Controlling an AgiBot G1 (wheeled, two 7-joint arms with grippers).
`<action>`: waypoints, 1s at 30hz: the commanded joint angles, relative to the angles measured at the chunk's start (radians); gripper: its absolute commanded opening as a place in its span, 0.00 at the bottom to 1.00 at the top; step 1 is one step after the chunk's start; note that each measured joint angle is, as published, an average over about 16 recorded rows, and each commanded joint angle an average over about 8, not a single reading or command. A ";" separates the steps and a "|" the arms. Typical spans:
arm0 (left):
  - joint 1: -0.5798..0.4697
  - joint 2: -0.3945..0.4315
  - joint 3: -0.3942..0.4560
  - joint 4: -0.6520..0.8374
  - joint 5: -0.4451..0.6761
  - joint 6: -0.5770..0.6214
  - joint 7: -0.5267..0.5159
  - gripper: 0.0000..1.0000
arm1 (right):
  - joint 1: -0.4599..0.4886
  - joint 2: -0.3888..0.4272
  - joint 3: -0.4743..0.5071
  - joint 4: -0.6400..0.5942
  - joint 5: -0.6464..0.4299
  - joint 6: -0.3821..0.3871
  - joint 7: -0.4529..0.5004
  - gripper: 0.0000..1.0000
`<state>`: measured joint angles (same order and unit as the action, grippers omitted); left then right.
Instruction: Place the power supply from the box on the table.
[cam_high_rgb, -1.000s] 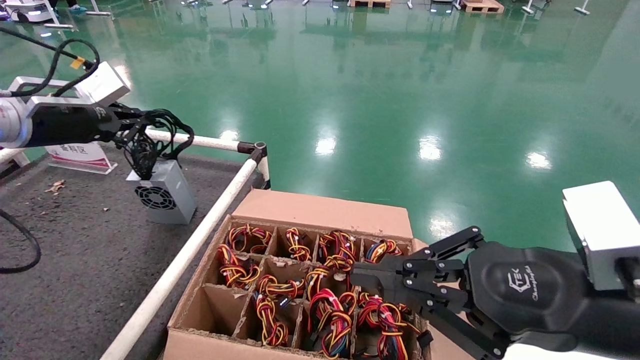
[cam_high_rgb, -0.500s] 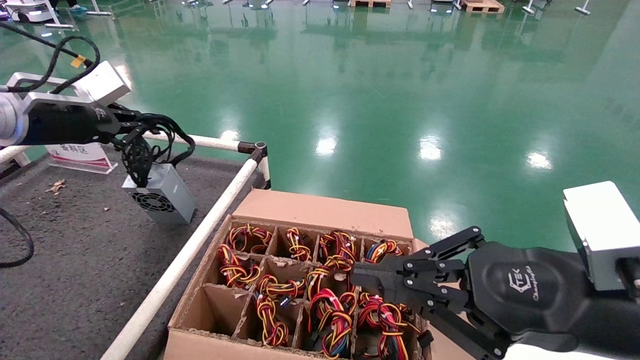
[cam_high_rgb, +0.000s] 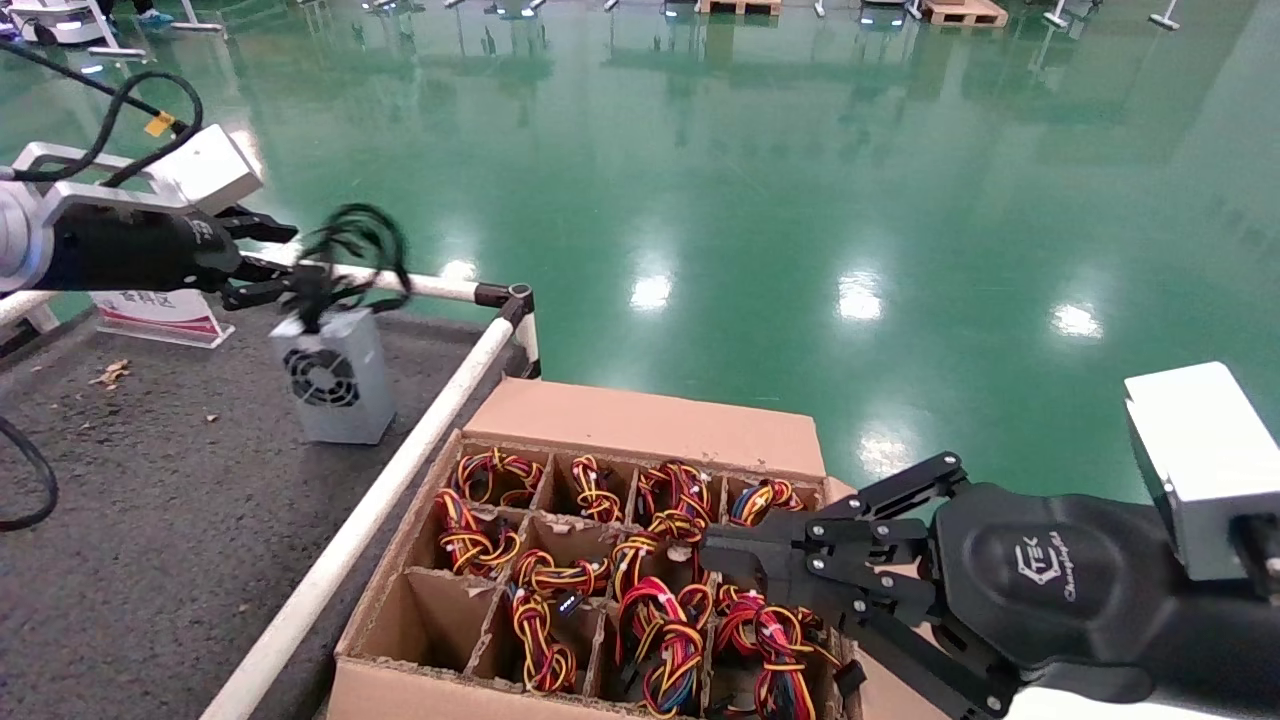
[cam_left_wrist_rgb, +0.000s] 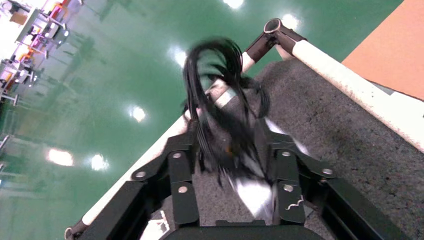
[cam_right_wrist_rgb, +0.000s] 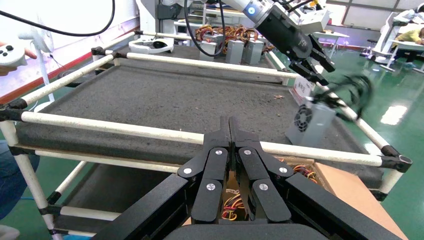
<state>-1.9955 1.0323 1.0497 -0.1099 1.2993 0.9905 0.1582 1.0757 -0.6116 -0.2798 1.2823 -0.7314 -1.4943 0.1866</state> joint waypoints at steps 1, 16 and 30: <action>-0.003 0.001 0.004 0.001 0.002 0.006 -0.003 1.00 | 0.000 0.000 0.000 0.000 0.000 0.000 0.000 0.00; -0.020 0.011 0.016 0.016 0.007 0.043 -0.010 1.00 | 0.000 0.000 0.000 0.000 0.000 0.000 0.000 0.00; -0.021 0.005 -0.028 0.003 -0.054 0.090 -0.021 1.00 | 0.000 0.000 0.000 0.000 0.000 0.000 0.000 0.00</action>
<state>-2.0127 1.0354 1.0181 -0.1084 1.2390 1.0864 0.1358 1.0757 -0.6116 -0.2798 1.2823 -0.7314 -1.4943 0.1866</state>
